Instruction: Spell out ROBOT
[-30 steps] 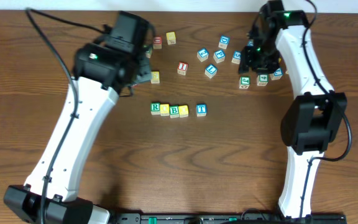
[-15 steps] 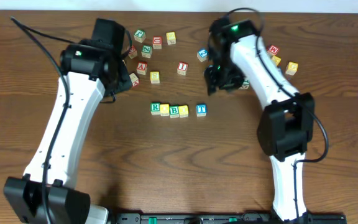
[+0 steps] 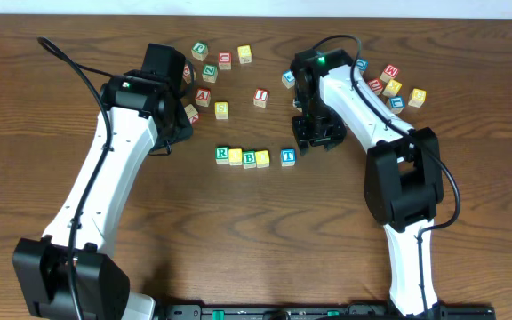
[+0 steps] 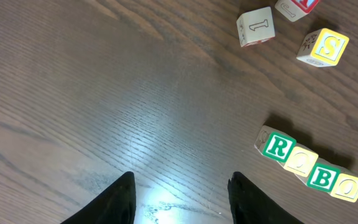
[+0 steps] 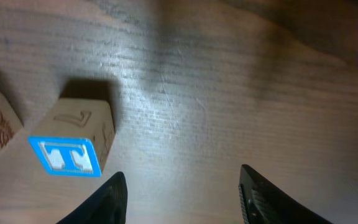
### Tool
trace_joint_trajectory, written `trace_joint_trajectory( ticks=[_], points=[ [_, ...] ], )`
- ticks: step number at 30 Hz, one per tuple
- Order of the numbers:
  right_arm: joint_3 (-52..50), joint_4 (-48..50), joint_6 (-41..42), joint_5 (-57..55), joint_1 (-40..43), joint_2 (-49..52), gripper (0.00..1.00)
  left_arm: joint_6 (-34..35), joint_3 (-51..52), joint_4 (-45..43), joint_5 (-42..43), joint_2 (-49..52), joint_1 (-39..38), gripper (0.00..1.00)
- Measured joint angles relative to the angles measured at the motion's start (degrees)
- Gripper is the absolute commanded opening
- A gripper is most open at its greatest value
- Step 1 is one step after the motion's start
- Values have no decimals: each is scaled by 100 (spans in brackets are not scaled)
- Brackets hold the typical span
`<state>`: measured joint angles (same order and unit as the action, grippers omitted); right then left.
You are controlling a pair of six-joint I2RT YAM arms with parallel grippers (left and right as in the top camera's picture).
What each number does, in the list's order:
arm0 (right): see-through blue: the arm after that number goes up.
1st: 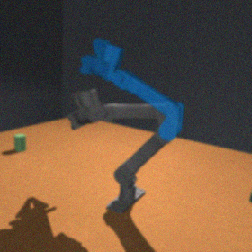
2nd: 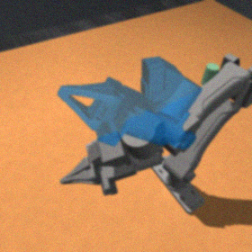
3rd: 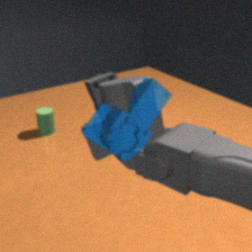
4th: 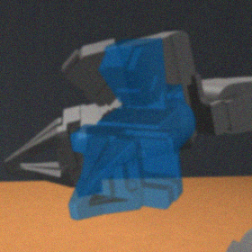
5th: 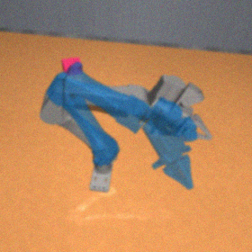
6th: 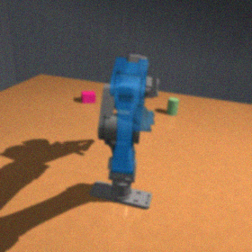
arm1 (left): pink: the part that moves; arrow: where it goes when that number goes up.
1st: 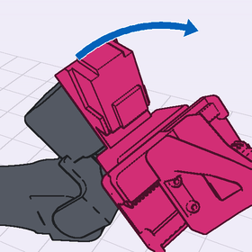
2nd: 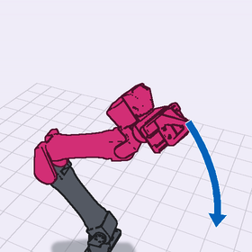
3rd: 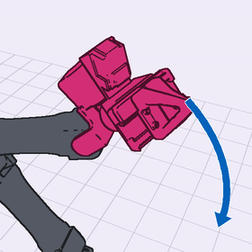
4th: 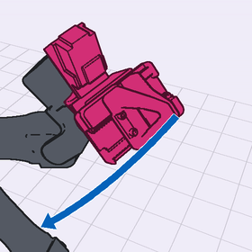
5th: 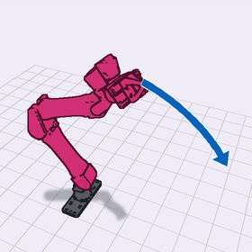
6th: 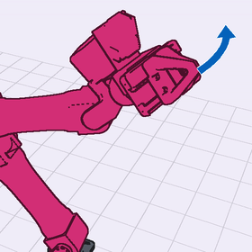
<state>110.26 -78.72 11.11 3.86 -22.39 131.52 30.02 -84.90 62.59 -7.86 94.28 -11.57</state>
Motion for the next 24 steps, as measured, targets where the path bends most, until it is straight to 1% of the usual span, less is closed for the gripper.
trace_joint_trajectory(
  ticks=[6,15,24],
  points=[
    [-177,254,61,7,-66,0,52,28,4,-4,0,42,0,48],
    [-417,334,153,20,-153,0,52,146,7,-66,0,348,0,47],
    [-426,385,254,17,-160,0,55,149,7,-188,0,356,0,47]
  ],
)
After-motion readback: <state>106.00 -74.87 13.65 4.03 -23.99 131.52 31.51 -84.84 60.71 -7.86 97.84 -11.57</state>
